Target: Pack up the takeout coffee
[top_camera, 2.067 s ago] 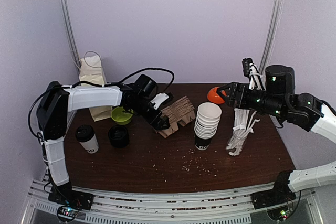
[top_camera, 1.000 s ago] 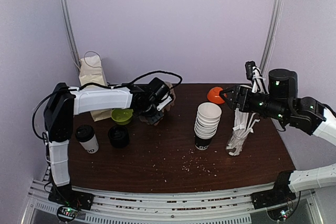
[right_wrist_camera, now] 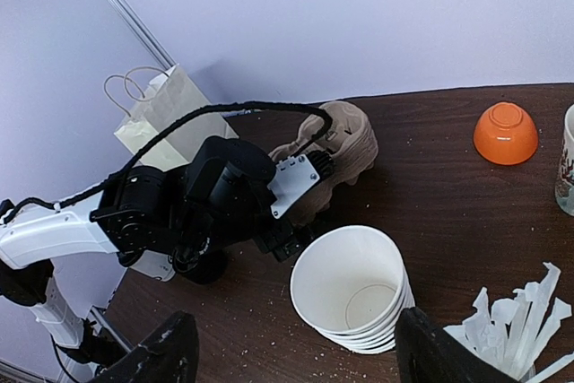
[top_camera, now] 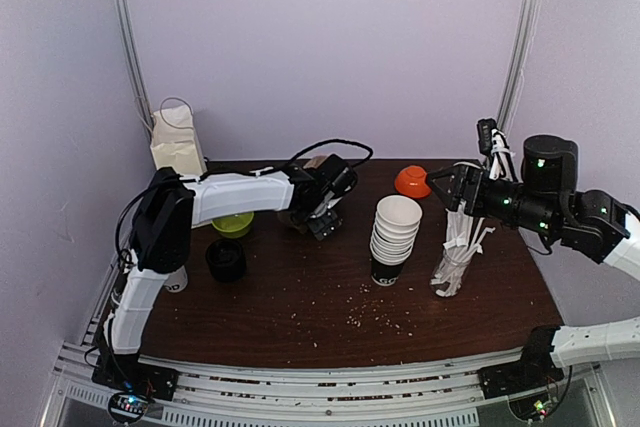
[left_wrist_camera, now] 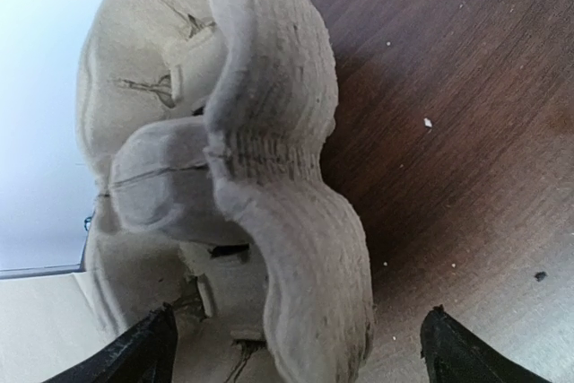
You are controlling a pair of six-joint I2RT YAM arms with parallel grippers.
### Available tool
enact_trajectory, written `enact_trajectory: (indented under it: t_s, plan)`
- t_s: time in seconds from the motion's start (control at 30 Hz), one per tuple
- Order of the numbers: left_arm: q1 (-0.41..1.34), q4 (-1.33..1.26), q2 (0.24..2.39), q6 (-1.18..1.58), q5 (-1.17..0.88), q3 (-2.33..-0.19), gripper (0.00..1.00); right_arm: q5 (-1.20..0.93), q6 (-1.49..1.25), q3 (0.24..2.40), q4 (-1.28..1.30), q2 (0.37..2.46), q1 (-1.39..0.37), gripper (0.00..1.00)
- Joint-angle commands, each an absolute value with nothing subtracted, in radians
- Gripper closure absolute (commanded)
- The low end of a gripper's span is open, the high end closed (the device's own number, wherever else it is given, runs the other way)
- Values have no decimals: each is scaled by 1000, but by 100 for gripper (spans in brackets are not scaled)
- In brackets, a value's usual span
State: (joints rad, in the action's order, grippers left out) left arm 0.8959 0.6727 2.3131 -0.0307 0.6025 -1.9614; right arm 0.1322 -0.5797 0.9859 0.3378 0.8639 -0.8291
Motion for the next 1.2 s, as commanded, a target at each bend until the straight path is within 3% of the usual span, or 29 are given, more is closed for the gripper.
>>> enact_trajectory:
  t_s: [0.0,0.33,0.67,0.77,0.9,1.17]
  plan:
    - [900,722,2191,14,547,-2014,2,109,-575,1008,351,876,-824,23]
    - [889,696,1849,147,407,-1837,2,24,-566,1122,347,977,-843,25]
    - [775,419,1439,328,291,-1387,2,247,-521,1392,407,1285,-1128,27]
    - [656,364,1382,398,153,-1299,3,200,-556,1411,332,1380,-1131,30]
    - [576,353,1335,426,122,-1240,4,161,-529,1439,302,1496,-1178,33]
    - [573,366,1256,410,181,-1169,4,361,-429,1435,445,1668,-1312,33]
